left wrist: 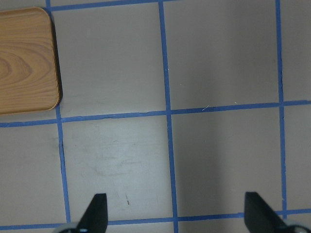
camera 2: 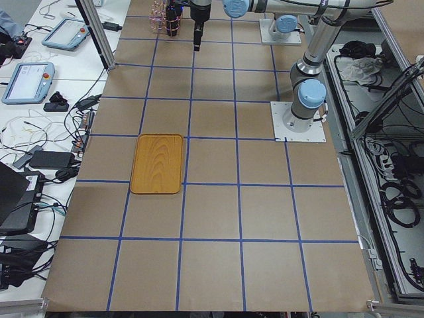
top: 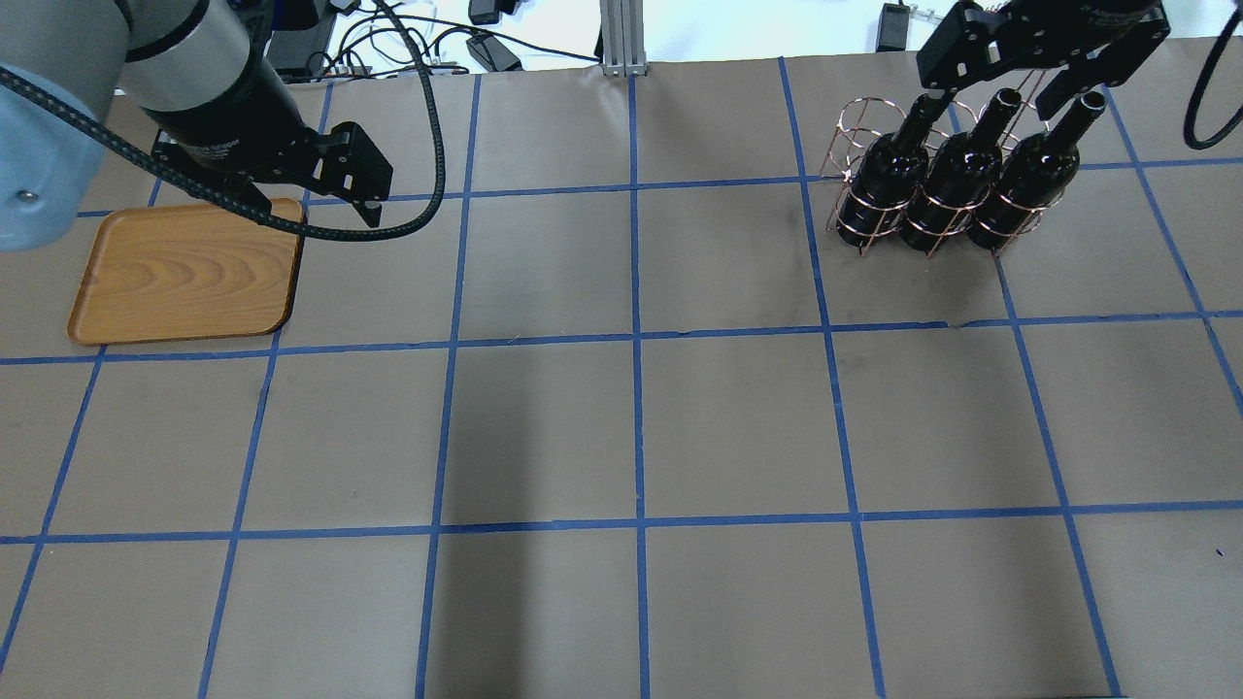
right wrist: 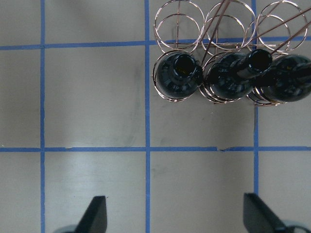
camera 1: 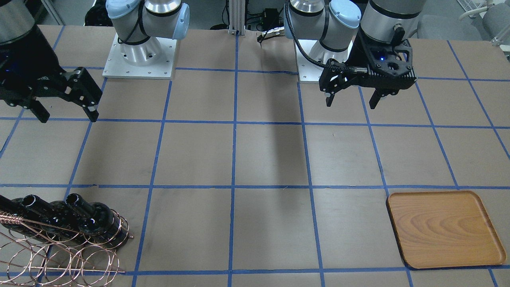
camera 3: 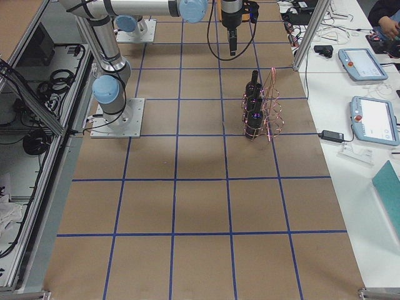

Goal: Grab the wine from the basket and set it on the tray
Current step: 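Move the right gripper over the wine rack toward the bottles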

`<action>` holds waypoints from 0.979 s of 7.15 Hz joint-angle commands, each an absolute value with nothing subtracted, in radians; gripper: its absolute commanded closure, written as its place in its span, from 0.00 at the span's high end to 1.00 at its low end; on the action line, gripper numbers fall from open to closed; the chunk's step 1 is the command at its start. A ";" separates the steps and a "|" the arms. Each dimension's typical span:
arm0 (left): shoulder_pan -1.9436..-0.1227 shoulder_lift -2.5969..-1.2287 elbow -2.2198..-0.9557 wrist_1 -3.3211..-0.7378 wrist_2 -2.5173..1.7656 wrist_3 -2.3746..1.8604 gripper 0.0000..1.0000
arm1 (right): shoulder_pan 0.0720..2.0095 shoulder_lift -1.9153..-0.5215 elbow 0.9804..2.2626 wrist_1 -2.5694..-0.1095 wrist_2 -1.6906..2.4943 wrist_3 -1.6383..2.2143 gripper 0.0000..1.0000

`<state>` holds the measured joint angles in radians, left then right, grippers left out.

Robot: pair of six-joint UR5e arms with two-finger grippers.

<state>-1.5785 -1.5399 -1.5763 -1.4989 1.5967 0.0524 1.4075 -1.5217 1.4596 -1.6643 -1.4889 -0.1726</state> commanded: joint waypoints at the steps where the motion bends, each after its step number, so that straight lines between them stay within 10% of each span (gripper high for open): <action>1: -1.578 -1.540 -1.577 -1.499 1.597 0.052 1.00 | 1.364 -1.471 1.459 -1.757 -1.579 -0.306 1.00; 7: -1.578 -1.539 -1.578 -1.497 1.595 0.051 1.00 | 1.341 -1.260 1.457 -1.982 -1.611 -0.327 0.84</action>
<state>-1.5785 -1.5399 -1.5783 -1.4973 1.5965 0.0507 1.3437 -1.2880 1.4574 -1.9627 -1.6170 -0.3304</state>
